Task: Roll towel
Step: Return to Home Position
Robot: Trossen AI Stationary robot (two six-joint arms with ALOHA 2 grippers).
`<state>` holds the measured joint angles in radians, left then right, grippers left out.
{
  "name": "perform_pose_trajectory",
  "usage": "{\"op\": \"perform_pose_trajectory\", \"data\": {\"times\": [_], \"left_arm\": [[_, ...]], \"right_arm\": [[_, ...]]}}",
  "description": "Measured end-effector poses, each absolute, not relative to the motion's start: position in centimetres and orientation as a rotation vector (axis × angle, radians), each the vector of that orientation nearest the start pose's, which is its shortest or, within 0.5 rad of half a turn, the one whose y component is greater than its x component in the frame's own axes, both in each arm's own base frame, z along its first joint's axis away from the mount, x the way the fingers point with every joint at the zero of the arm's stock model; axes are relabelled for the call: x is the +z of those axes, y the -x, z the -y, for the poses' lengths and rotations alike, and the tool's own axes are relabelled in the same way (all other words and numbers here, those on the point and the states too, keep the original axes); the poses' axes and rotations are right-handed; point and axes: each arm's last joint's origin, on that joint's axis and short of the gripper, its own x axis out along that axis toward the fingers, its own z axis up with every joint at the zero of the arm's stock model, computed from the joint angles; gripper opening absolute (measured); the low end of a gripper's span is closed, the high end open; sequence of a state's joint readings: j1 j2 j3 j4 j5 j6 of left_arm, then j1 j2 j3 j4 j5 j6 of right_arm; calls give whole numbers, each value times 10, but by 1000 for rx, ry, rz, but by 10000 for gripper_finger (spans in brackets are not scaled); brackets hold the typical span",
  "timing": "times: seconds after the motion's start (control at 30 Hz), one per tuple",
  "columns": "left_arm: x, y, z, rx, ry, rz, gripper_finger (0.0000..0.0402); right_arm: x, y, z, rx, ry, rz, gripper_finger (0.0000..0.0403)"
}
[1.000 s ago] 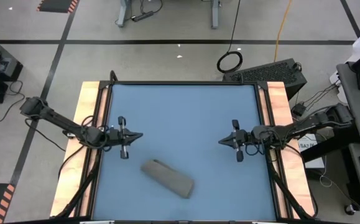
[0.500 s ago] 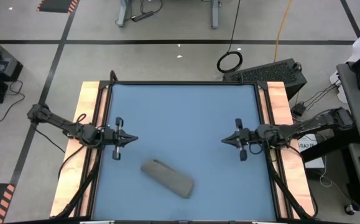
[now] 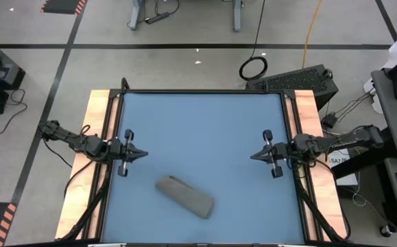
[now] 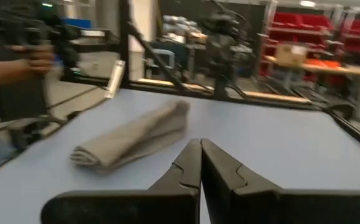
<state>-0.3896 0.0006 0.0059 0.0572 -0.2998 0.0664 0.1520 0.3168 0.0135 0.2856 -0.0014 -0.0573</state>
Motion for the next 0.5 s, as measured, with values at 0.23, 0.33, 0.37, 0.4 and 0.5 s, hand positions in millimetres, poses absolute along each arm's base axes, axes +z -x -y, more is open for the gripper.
{"op": "perform_pose_trajectory", "data": {"times": [0.23, 0.33, 0.37, 0.4, 0.5], "left_arm": [[171, -92, 28, -82, -64, 61, 4], [171, -92, 28, -67, -69, 56, 4], [171, -92, 27, -58, -73, 56, 4], [171, -93, 26, -48, -75, 55, 4], [171, -94, 22, -1, -97, 52, 4]], "right_arm": [[166, -110, -18, 207, 96, -31, 0], [163, -107, -18, 209, 98, -54, 0], [163, -105, -18, 210, 100, -58, 0], [162, -104, -18, 210, 104, -63, 0], [164, -100, -17, 207, 123, -27, 0]]}}
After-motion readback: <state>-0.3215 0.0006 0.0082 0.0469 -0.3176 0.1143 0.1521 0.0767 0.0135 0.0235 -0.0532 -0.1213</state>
